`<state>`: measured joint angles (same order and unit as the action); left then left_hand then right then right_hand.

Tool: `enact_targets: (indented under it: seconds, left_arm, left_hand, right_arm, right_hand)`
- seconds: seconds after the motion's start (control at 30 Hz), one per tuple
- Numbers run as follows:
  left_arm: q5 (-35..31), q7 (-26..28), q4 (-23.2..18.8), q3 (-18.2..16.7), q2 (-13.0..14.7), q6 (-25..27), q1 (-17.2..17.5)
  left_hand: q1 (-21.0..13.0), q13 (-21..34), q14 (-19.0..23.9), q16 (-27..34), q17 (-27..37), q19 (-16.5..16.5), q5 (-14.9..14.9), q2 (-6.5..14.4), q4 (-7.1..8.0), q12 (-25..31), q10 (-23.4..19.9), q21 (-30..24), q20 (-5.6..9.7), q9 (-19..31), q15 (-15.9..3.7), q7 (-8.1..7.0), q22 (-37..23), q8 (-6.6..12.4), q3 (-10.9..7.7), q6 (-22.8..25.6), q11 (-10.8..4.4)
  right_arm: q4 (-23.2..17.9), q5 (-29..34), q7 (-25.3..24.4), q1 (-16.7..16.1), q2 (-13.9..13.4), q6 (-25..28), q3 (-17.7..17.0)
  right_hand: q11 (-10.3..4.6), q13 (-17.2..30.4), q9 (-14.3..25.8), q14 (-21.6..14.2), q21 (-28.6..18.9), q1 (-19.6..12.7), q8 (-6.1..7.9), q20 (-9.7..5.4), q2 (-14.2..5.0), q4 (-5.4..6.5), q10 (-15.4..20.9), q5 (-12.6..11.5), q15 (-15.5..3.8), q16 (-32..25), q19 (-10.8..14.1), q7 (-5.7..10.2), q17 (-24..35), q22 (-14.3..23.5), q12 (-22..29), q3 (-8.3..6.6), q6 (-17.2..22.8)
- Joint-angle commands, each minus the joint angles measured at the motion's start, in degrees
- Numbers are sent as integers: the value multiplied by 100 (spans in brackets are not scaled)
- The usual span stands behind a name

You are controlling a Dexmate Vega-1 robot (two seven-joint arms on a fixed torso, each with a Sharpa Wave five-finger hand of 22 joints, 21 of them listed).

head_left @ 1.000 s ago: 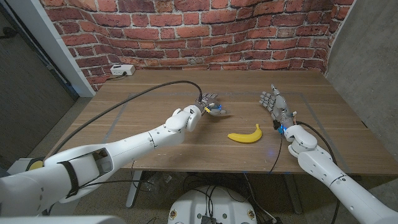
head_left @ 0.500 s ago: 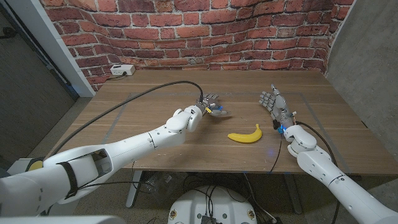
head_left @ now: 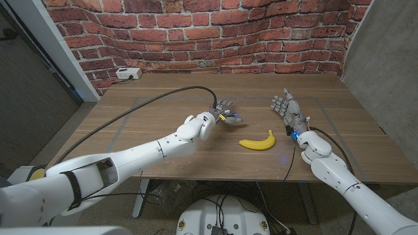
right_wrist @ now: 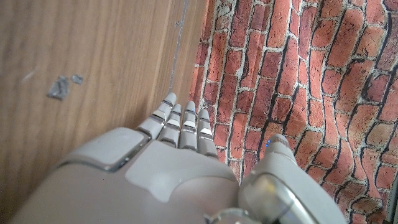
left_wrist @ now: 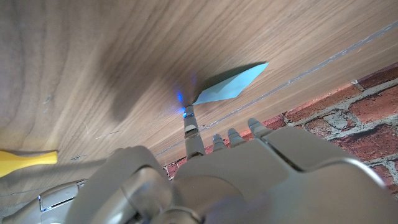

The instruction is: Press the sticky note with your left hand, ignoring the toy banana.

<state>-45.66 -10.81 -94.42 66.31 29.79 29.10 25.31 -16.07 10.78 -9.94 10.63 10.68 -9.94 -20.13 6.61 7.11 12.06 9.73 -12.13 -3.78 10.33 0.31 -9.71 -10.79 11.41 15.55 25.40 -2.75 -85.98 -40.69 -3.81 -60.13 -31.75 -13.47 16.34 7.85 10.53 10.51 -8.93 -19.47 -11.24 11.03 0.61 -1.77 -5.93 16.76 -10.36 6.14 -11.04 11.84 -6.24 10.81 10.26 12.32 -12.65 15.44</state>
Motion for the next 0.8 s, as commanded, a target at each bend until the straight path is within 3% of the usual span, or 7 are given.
enact_targets:
  seconds: [0.03, 0.8]
  left_arm:
    - [-76, -28, -160, -29, -7, 180, 56]
    - [60, 583, -552, -540, 275, 350, 278]
  left_hand:
    - [-21, 18, -1282, 53, 10, -1325, -37, -13, -12, 48, 818, -29, -36, 25, 11, -31, -22, 44, 37, 108, -6]
    - [-95, 16, -1109, 90, 6, -1196, -37, 48, -20, 113, 611, -77, -75, 25, 18, -51, -19, 1, 32, 47, 4]
  right_arm:
    - [40, -21, 46, 31, 9, -6, 13]
    - [-224, 127, -146, -103, -17, -41, 27]
  right_hand:
    - [14, 17, 29, -55, 17, 44, 14, -1, 9, 15, 25, 3, 13, 19, 69, 5, 7, 25, 7, 16, 4]
    - [12, 17, 30, -57, 47, 64, 12, 11, 11, 18, 32, 2, 17, 20, 76, 54, 7, 26, 8, 28, -5]
